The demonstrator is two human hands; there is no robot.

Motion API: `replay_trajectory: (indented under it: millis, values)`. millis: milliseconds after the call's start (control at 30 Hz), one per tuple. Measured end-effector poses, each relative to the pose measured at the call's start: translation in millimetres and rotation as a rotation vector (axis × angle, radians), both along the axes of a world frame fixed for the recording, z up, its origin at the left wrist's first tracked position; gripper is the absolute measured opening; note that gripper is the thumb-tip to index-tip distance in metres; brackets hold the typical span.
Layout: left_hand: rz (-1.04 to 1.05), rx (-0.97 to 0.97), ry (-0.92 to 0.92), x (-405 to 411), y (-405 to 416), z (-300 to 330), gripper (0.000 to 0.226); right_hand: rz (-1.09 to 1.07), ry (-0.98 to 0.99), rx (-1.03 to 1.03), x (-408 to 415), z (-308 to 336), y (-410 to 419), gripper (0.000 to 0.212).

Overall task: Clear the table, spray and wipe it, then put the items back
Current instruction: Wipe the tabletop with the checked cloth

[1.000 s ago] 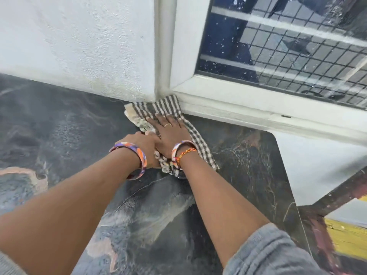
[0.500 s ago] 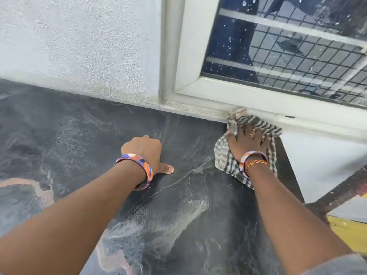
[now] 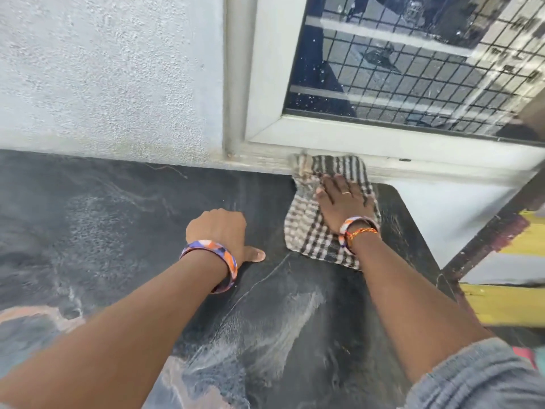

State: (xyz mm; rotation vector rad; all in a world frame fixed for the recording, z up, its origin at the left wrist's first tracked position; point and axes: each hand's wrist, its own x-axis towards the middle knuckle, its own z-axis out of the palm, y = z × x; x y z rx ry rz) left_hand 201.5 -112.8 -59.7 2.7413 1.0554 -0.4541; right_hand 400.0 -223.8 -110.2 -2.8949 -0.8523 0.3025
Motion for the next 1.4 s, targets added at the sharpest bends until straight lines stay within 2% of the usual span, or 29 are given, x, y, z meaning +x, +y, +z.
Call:
replay_trajectory:
  millis: [67, 167, 267, 367, 533, 600, 633, 733, 800, 900, 1000, 1133, 1233, 1300, 1400]
  values:
    - [-0.017, -0.002, -0.021, -2, -2, 1, 0.055, -0.247, 0.004, -0.023, 14, 4, -41, 0.053]
    - [-0.018, -0.023, -0.057, -5, 0, 3, 0.057, -0.467, 0.023, -0.052, 1, 9, -76, 0.055]
    - [-0.025, -0.048, -0.104, -7, 0, 2, 0.058, -0.567, 0.02, -0.103, -37, 7, -90, 0.062]
    - [-0.07, -0.041, -0.159, -12, 0, 1, 0.048, -0.535, 0.031, -0.14, -75, 4, -81, 0.068]
    - [0.076, -0.243, -0.384, -35, 31, -3, 0.023, -0.235, -0.019, -0.153, -94, 7, 0, 0.06]
    - [0.17, -0.23, -0.481, -54, 45, -2, 0.017, -0.057, -0.046, -0.111, -97, 7, 52, 0.059]
    - [0.222, -0.198, -0.51, -66, 51, -1, 0.019, 0.052, -0.062, -0.085, -104, 6, 78, 0.058]
    - [0.387, -0.148, -0.584, -94, 57, 1, 0.044, 0.432, -0.116, -0.041, -148, 1, 132, 0.055]
    - [0.516, -0.149, -0.627, -105, 57, 0, 0.044, 0.66, -0.146, -0.017, -182, -2, 135, 0.053]
    - [0.595, -0.134, -0.629, -107, 45, 1, 0.039, 0.767, -0.102, 0.034, -202, -2, 93, 0.051]
    - [0.511, -0.149, -0.596, -97, 20, 4, 0.042, 0.518, -0.086, 0.058, -183, 5, 31, 0.06]
    - [0.271, -0.217, -0.551, -72, -22, 2, 0.042, -0.007, -0.09, -0.04, -129, 8, -84, 0.068]
    - [0.098, -0.269, -0.529, -55, -45, -2, 0.036, -0.377, -0.008, -0.062, -107, 9, -179, 0.07]
    - [0.01, -0.277, -0.519, -49, -57, -2, 0.035, -0.522, 0.071, -0.027, -113, 12, -218, 0.066]
    - [-0.04, -0.273, -0.509, -53, -62, -2, 0.035, -0.563, 0.078, -0.006, -131, 8, -225, 0.057]
